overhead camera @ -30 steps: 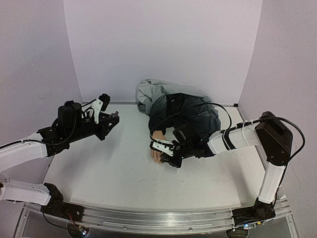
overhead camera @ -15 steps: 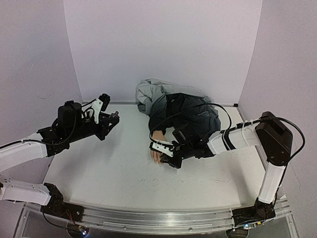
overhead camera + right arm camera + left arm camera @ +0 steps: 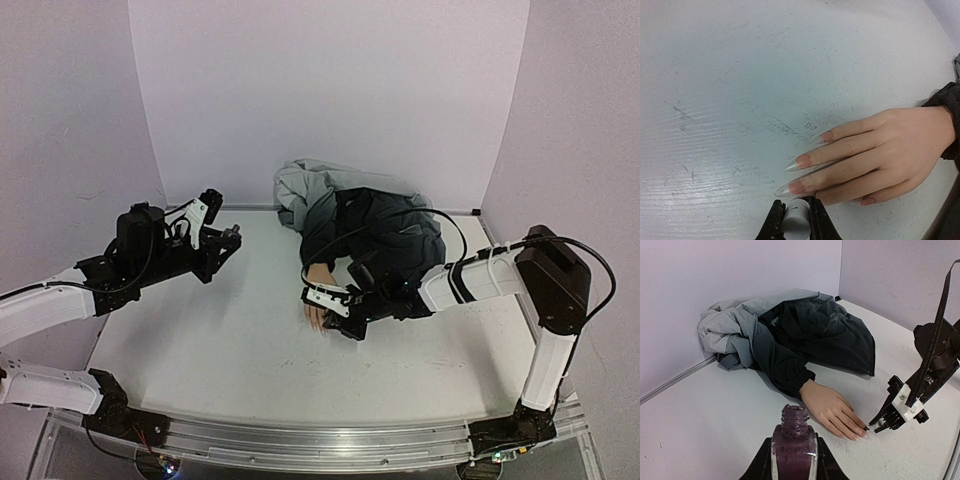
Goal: Paint the nails
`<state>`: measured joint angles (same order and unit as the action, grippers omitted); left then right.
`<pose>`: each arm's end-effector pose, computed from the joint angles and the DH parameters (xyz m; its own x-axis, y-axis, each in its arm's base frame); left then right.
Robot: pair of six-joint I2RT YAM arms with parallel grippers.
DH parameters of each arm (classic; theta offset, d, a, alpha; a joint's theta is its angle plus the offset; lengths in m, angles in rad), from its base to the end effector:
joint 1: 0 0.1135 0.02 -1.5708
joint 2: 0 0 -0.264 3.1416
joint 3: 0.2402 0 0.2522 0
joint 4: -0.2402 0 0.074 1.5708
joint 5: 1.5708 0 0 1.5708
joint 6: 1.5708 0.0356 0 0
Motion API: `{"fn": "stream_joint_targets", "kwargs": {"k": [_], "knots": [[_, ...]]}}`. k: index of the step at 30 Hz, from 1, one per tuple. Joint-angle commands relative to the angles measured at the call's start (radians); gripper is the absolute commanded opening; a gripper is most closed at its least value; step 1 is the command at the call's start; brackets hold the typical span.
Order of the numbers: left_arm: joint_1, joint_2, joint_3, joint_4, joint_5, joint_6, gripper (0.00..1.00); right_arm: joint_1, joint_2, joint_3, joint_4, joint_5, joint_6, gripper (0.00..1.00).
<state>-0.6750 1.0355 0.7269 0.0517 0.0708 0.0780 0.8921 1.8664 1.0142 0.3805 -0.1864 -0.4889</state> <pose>0.1880 -0.1537 0.2955 -0.1450 0.2156 -0.9656 0.6902 0.7214 0.0575 0.2462 0.3158 0.1716 0.1561 -0.5416 -0.8260 -0.9008 0.2651 -0.3440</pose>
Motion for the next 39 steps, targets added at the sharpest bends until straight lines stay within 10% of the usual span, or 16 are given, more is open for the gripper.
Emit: {"fn": "stream_joint_targets", "kwargs": {"k": [1, 39], "knots": [[0.005, -0.010, 0.060, 0.050, 0.012, -0.006, 0.00, 0.005, 0.001, -0.002, -0.022, -0.007, 0.012, 0.00], [0.005, -0.012, 0.060, 0.050, 0.015, -0.009, 0.00, 0.011, -0.072, -0.045, 0.023, 0.002, 0.016, 0.00]]}}
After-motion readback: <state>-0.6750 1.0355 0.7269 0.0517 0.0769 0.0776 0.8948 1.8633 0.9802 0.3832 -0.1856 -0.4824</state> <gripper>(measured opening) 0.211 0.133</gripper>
